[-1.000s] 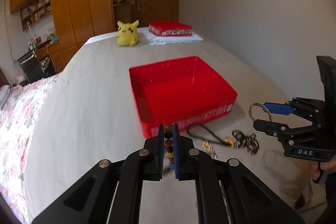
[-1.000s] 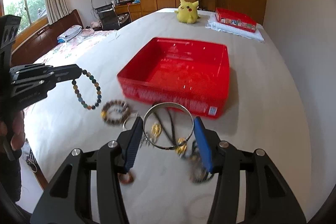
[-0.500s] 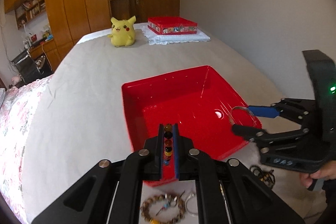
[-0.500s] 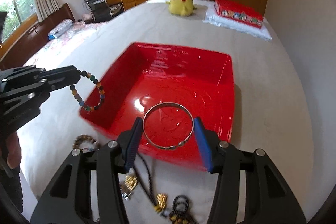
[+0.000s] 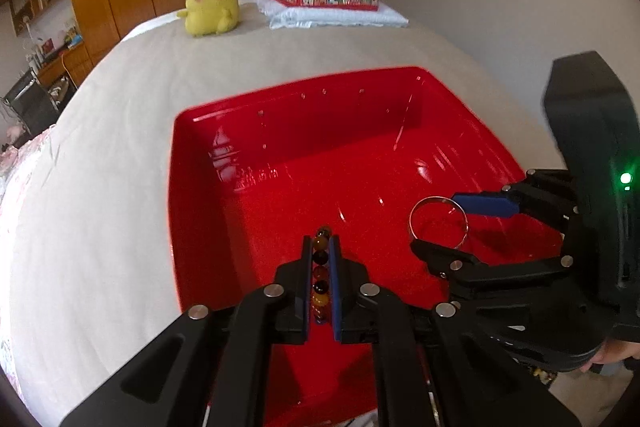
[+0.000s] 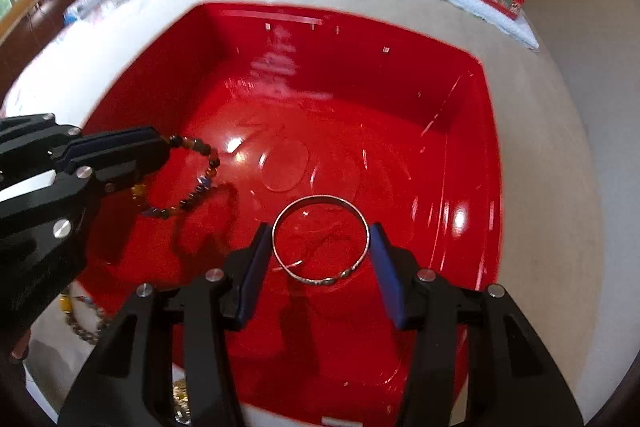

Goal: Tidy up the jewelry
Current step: 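Carry the bead bracelet into the red box with left tool while right tool drops the bangle there, then withdraw both open tools from the red box back to the jewelry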

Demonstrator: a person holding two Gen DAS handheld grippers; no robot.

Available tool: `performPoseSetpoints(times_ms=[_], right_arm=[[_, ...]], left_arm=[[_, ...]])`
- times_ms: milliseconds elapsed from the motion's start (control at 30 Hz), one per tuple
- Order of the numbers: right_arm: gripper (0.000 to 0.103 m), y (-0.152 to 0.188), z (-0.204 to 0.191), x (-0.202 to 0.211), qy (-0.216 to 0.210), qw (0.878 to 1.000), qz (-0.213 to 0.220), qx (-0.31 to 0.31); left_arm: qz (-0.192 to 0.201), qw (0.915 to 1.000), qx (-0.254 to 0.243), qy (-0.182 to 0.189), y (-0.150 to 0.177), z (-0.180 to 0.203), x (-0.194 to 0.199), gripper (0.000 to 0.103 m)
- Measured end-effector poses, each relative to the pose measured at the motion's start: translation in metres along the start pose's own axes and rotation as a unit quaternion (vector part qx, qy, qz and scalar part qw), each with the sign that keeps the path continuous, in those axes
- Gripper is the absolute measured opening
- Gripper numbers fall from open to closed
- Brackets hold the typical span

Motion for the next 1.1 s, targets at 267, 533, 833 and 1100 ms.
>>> performPoseSetpoints(times_ms=[267, 533, 833, 1100], right_arm=[[0.053, 0.002, -0.003, -0.014, 0.008, 1.0, -0.022, 0.015], [0.055, 0.0, 0.002, 0.023, 0.003, 1.0, 0.023, 0.0], [0.061, 0.047, -0.018, 0.12, -0.031, 0.992, 0.122, 0.001], [0.069, 0.126, -0.052, 0.141, -0.062, 0.989, 0.131, 0.003]], left_arm=[[-0.01, 0.9998, 0.007, -0.014, 0.008, -0.009, -0.007, 0.028], [0.01, 0.9998, 0.007, -0.018, 0.013, -0.013, 0.023, 0.039], [0.05, 0.9984, -0.004, -0.026, 0.057, -0.008, 0.098, 0.062], [0.047, 0.9987, 0.019, -0.003, 0.133, 0.013, 0.141, 0.068]])
Point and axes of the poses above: each gripper's, at about its wrist camera, not at the fingertips, and x roughly against the way its jaws point, z to its right, y to its underside, the point moved 8 cm from there along -x, roughly the way its jaws point, and after that the axes turned 2 degrees about x, right-handed, at the moved point
